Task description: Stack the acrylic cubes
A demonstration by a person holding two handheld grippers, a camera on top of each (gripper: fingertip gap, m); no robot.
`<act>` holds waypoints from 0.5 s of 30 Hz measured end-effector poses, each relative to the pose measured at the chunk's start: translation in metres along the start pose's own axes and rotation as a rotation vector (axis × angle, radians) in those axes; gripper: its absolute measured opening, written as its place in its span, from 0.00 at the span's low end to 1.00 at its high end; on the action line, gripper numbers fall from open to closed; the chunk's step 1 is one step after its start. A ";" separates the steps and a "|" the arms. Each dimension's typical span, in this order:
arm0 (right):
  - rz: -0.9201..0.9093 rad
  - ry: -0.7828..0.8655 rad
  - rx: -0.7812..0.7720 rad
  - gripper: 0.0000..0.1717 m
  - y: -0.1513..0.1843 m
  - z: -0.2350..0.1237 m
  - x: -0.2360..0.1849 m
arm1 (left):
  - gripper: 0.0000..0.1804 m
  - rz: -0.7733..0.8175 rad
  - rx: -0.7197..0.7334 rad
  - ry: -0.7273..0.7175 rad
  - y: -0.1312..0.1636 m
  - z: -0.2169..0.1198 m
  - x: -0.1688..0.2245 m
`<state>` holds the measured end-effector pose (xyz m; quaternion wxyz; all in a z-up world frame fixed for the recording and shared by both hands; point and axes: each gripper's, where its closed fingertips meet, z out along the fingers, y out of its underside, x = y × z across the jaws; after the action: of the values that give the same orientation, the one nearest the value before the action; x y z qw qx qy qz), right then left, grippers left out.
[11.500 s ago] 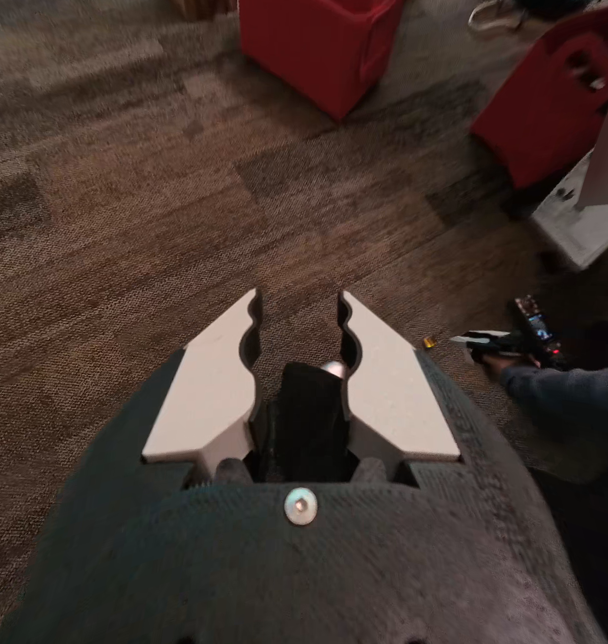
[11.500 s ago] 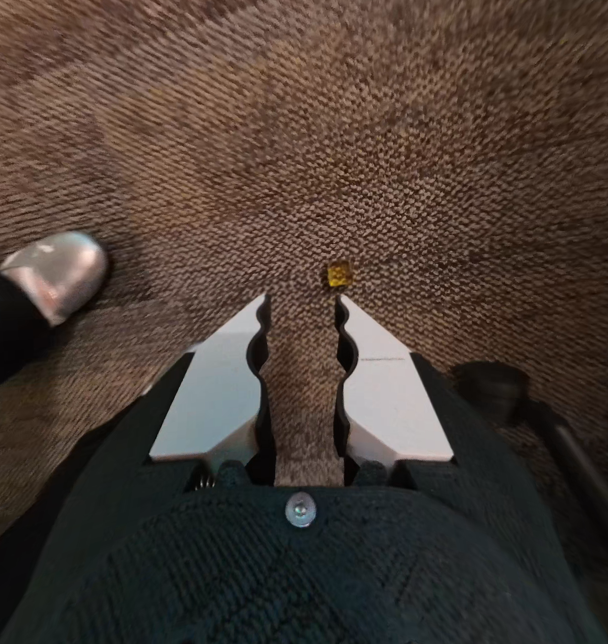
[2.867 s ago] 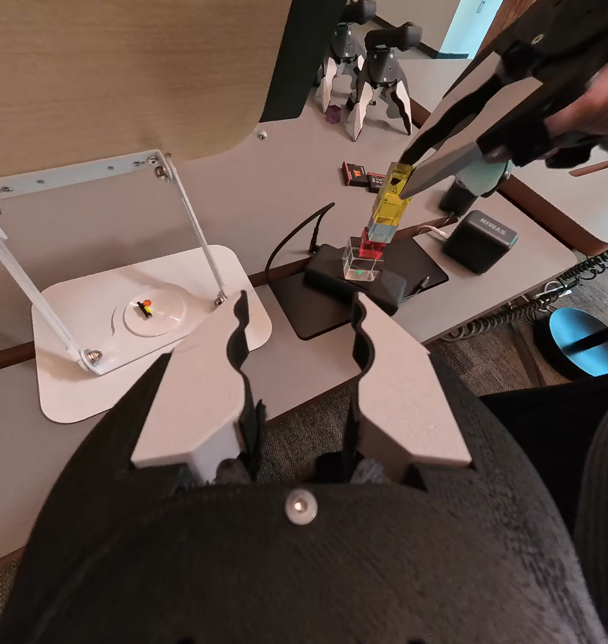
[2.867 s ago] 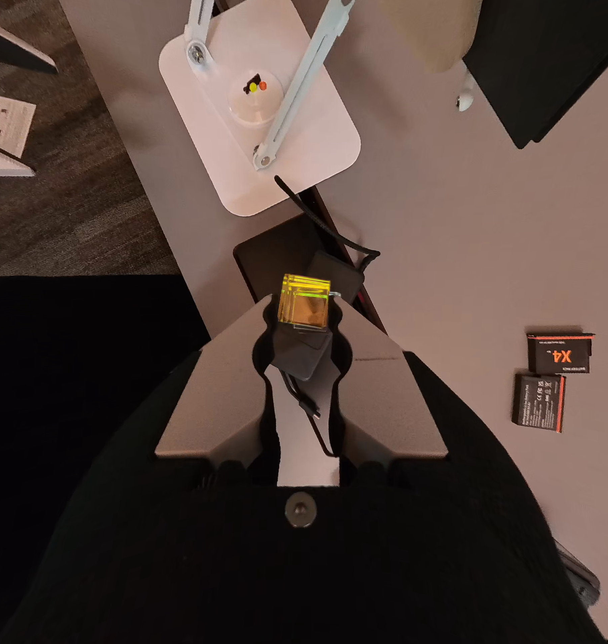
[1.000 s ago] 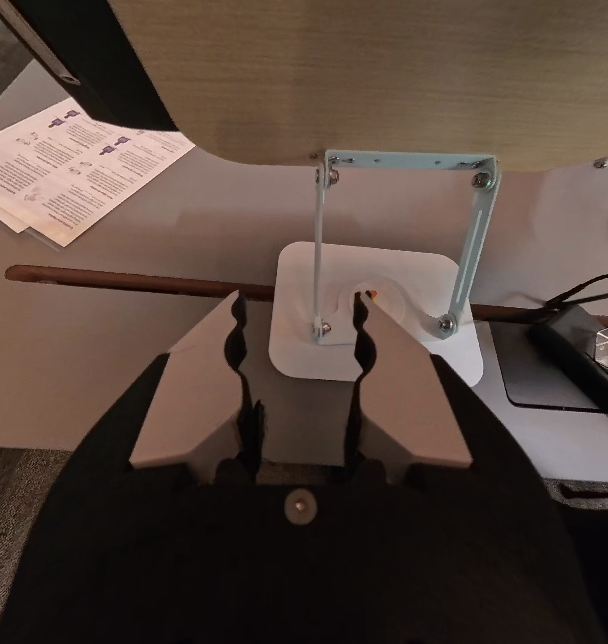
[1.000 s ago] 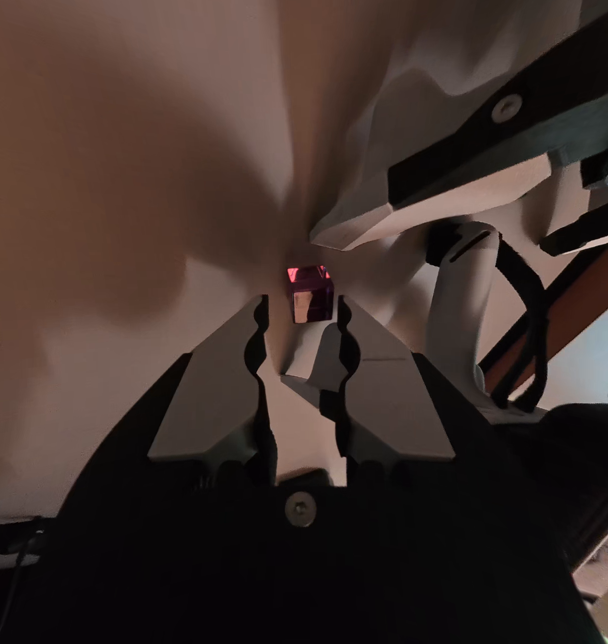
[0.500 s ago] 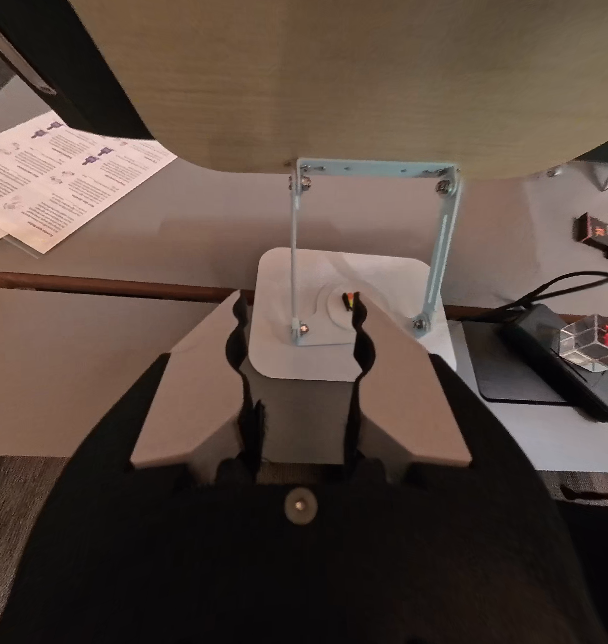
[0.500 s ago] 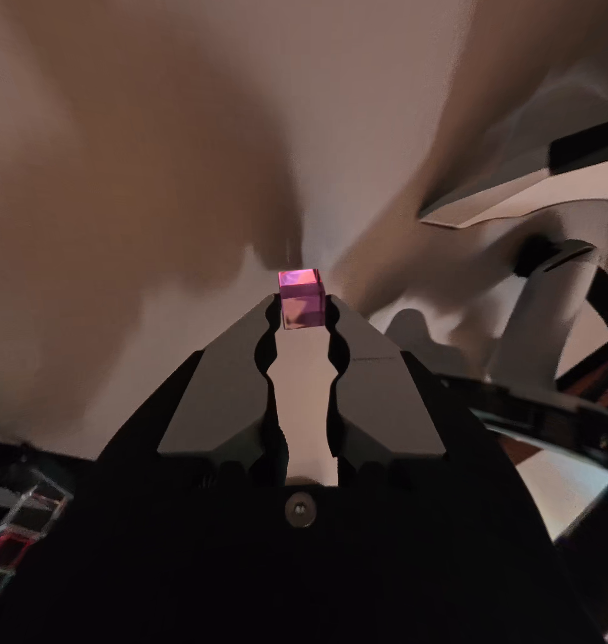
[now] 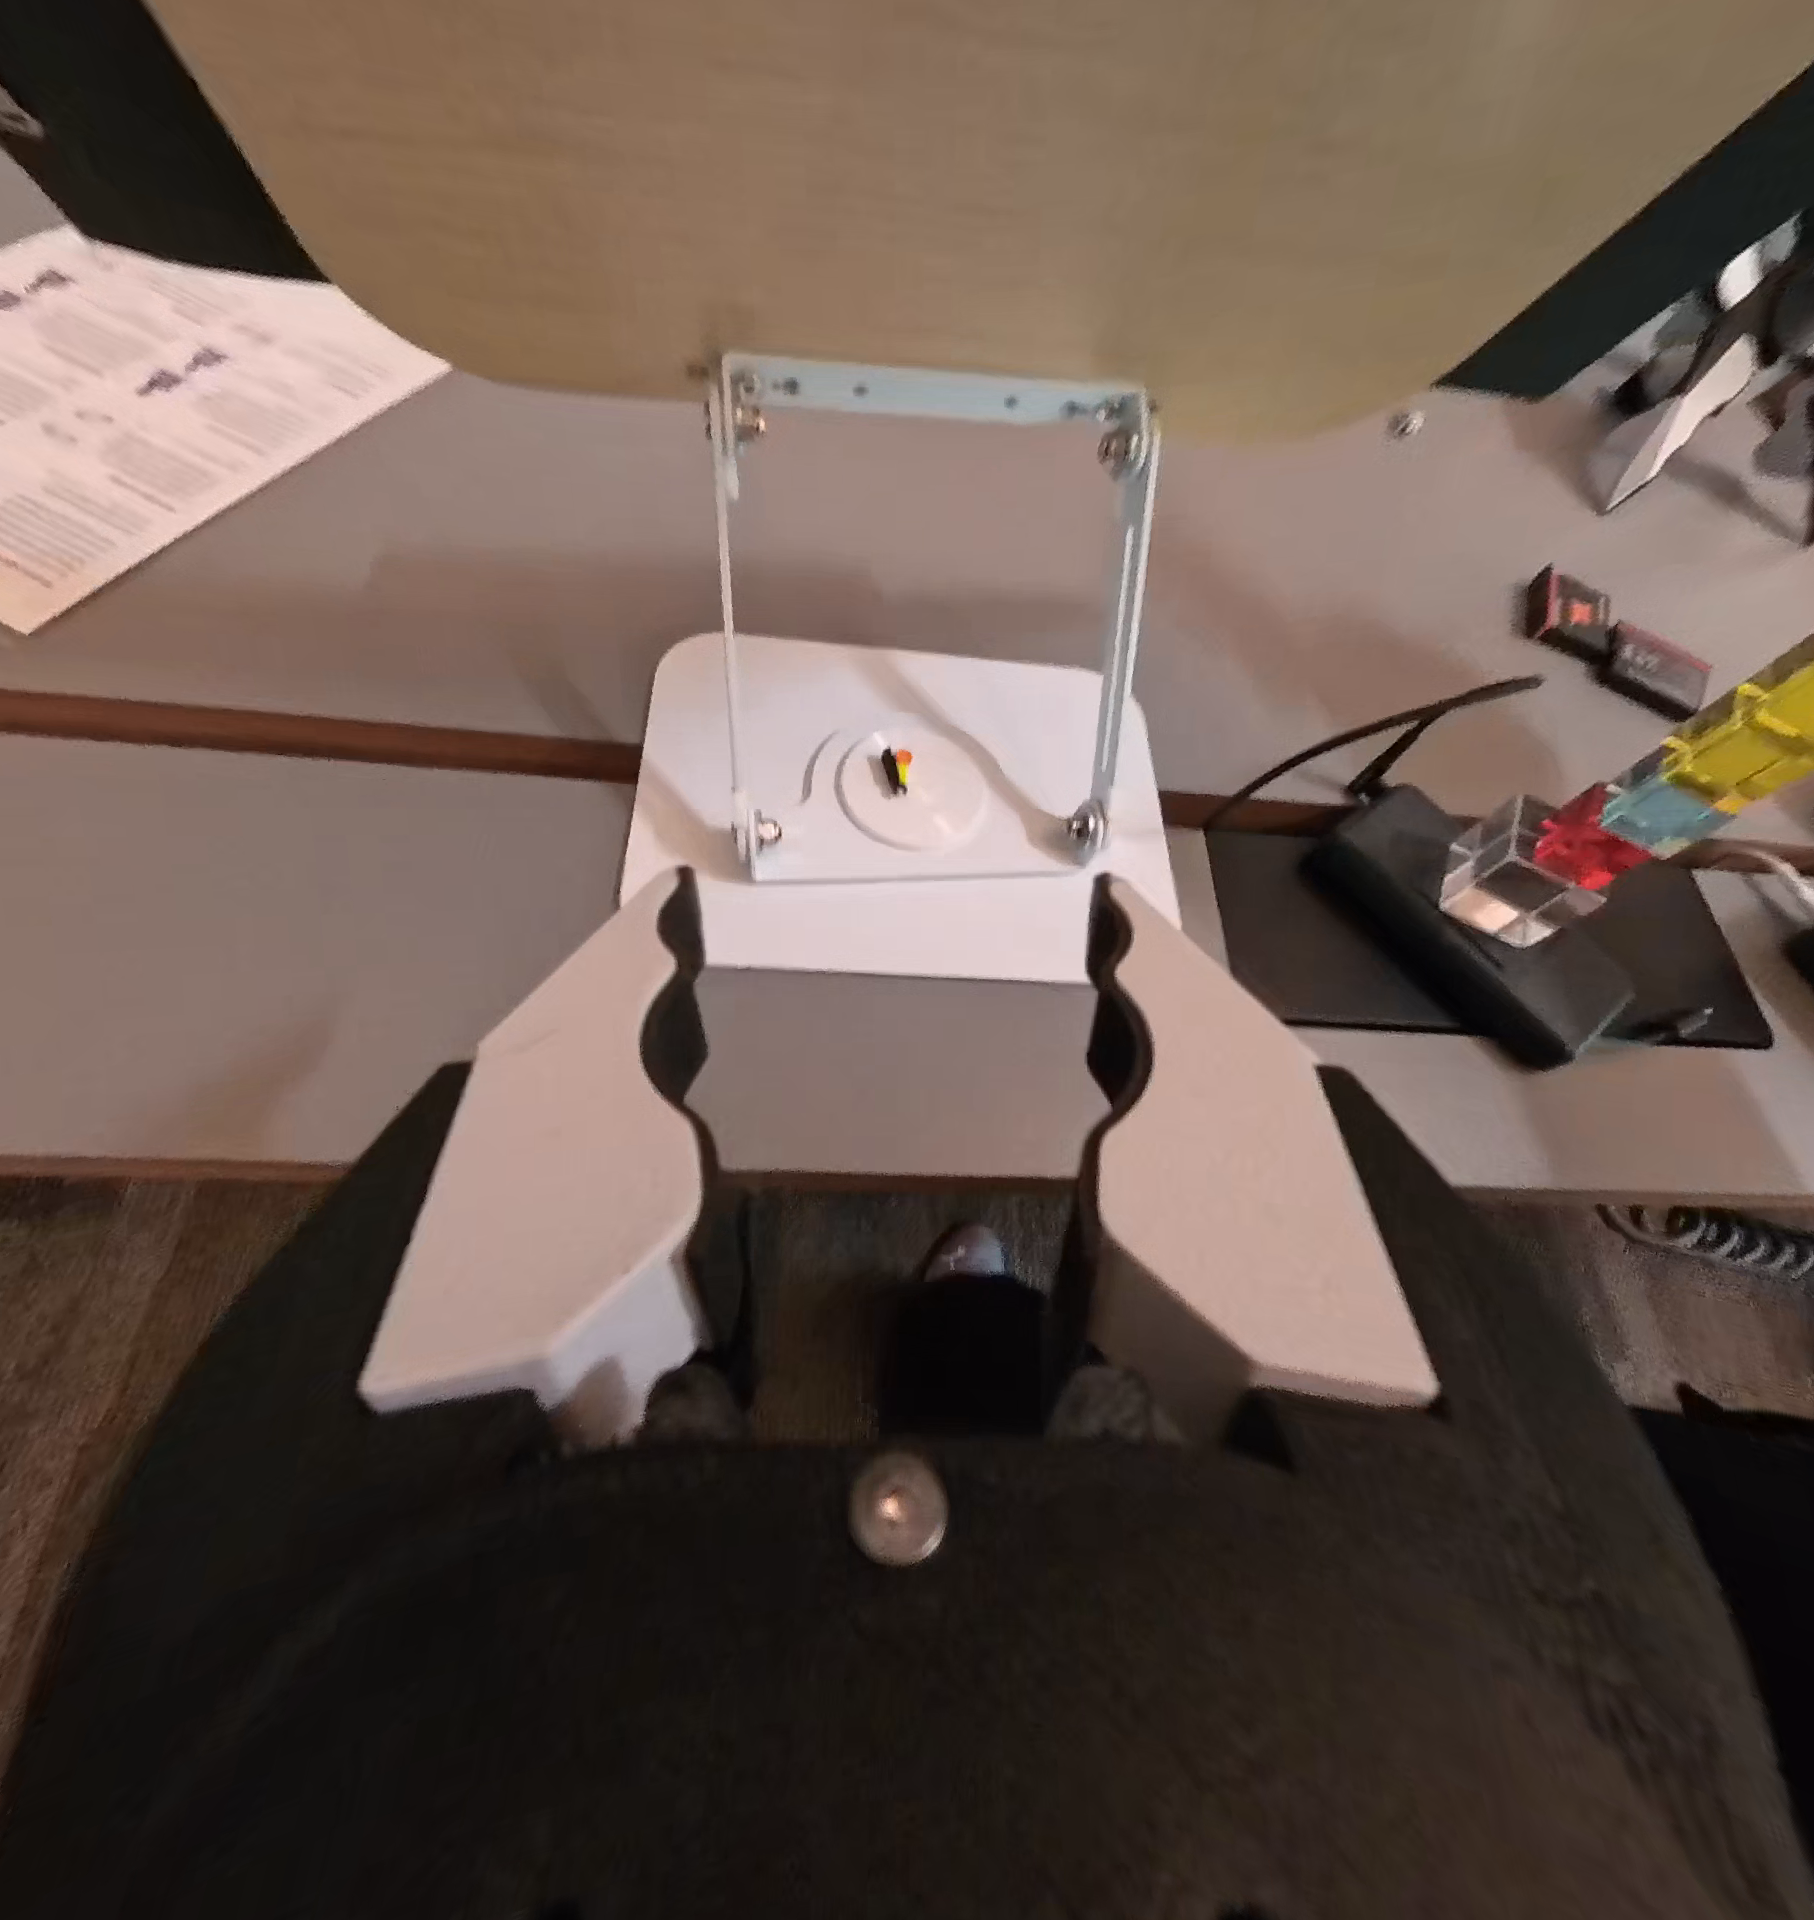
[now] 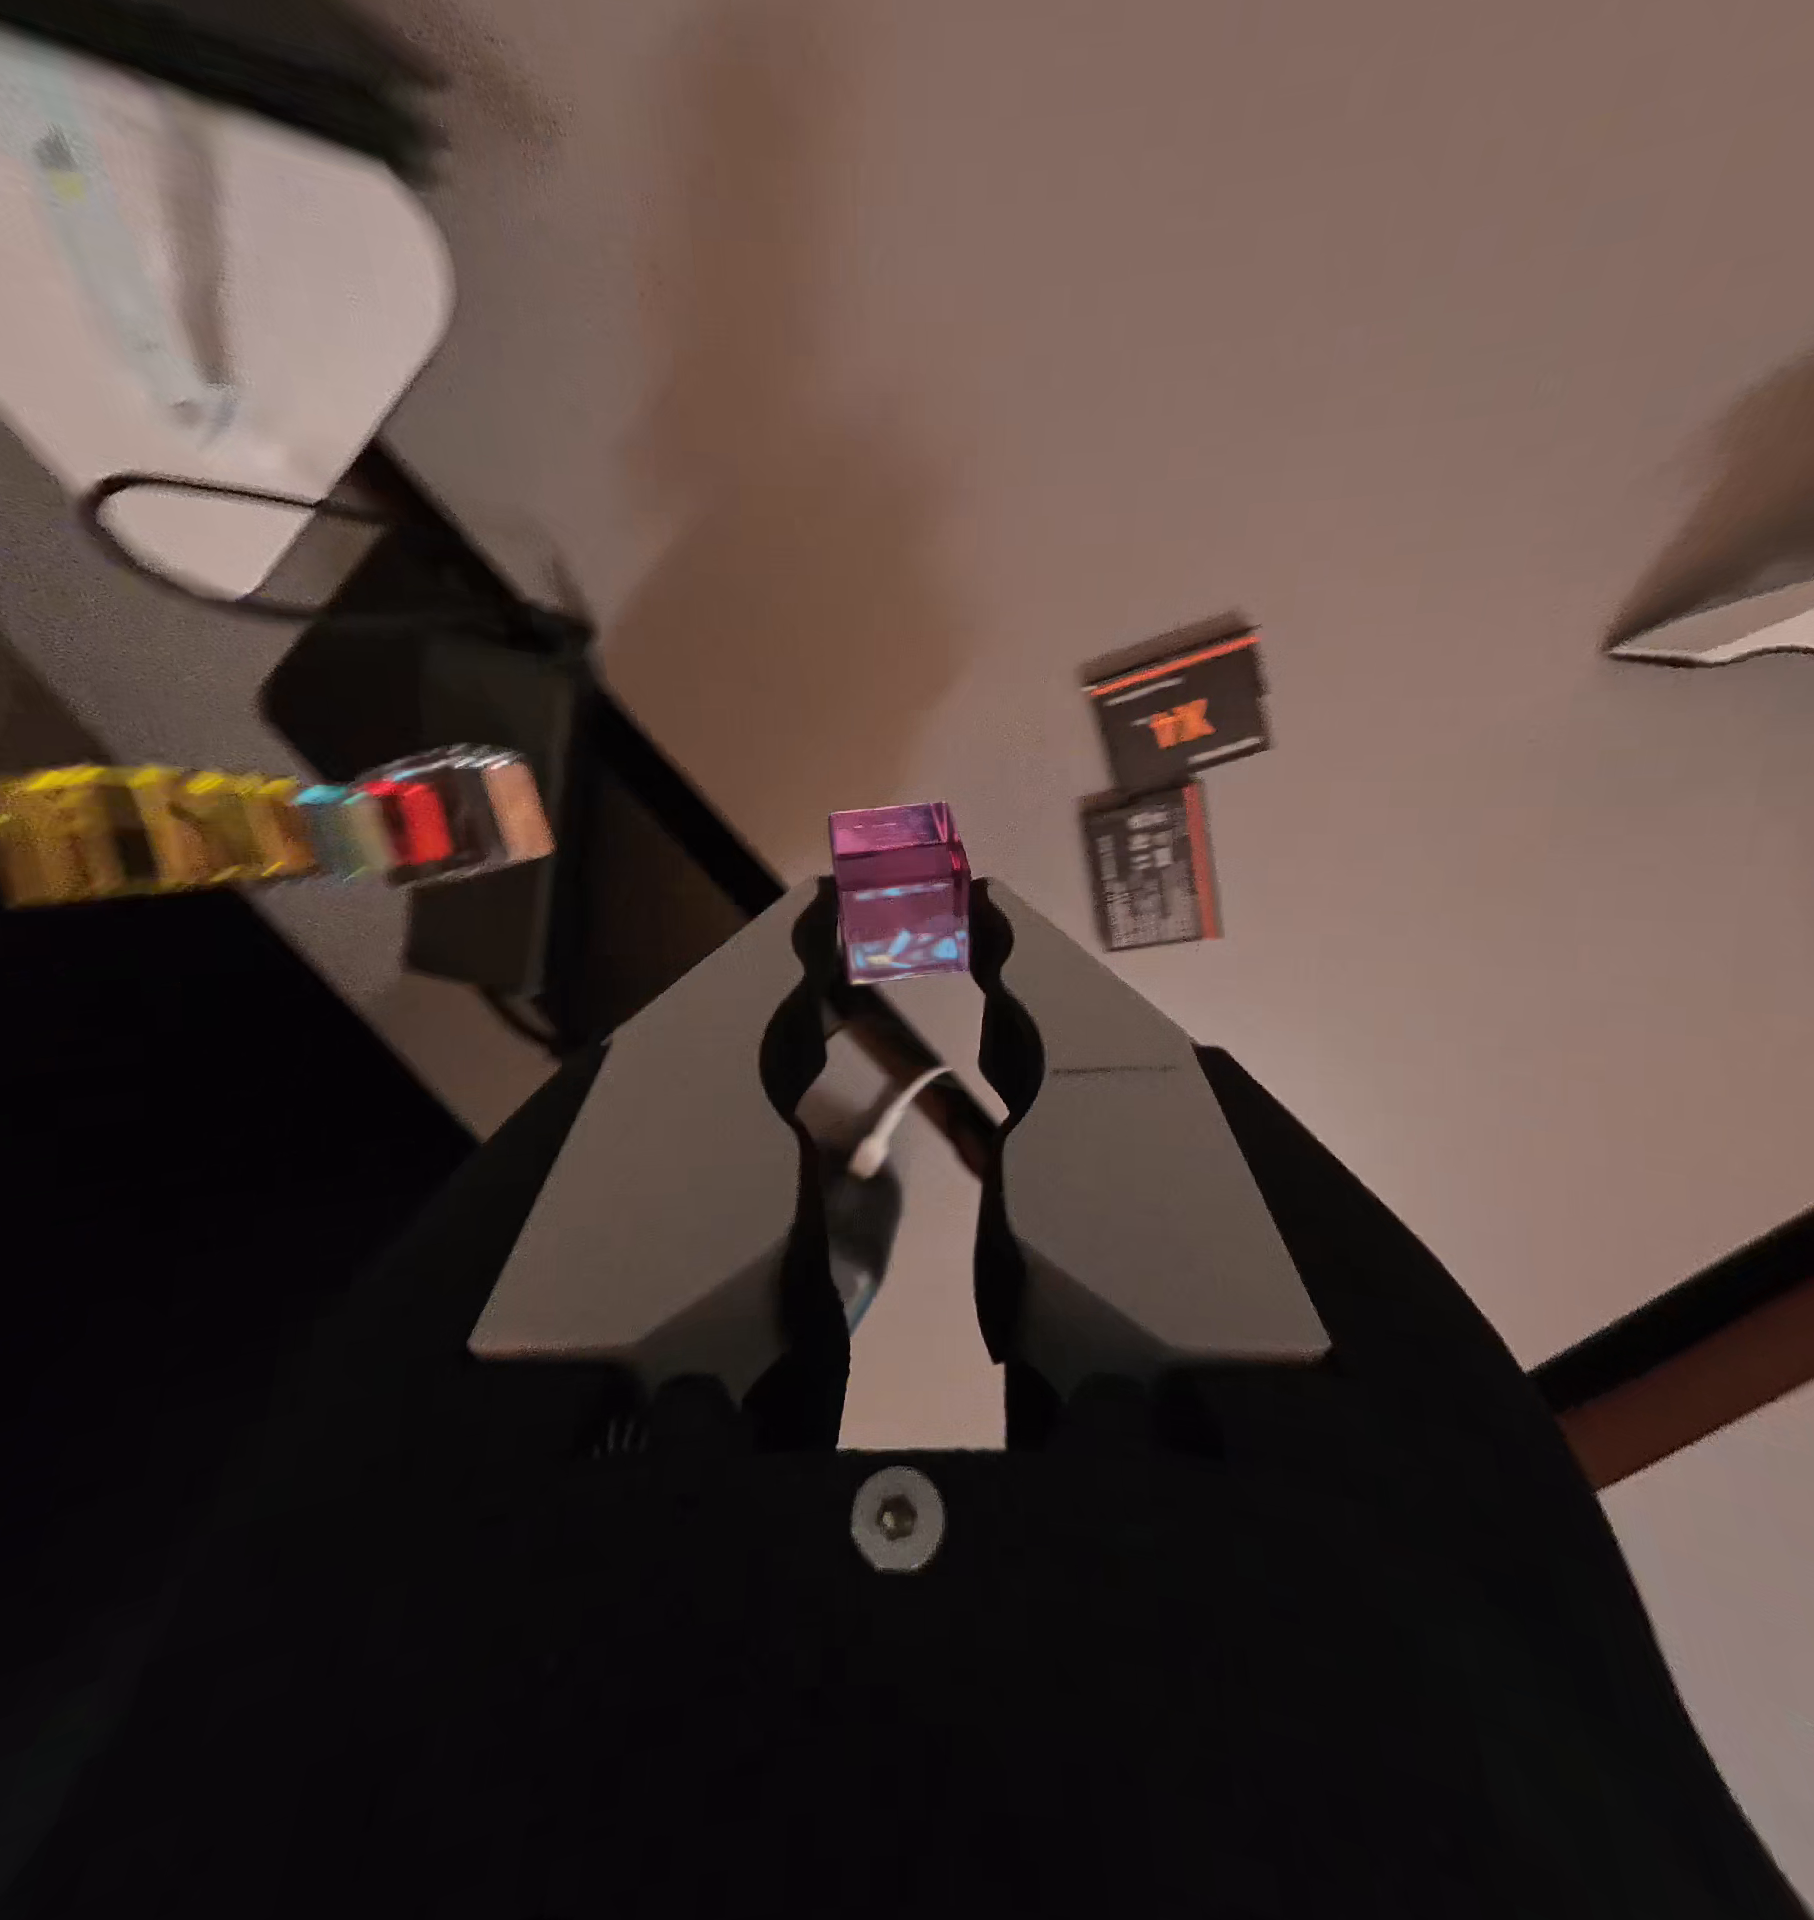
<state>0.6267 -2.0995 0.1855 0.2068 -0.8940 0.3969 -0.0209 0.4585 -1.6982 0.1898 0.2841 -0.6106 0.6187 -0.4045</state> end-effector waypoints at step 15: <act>-0.063 -0.022 0.187 0.14 0.026 -0.038 -0.142 | 0.47 0.254 -0.257 0.065 0.013 0.019 0.025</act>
<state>0.5033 -2.0267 0.2284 0.2930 -0.8830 0.3626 -0.0543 0.4658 -1.7266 0.1722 0.2327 -0.5454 0.7463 -0.3025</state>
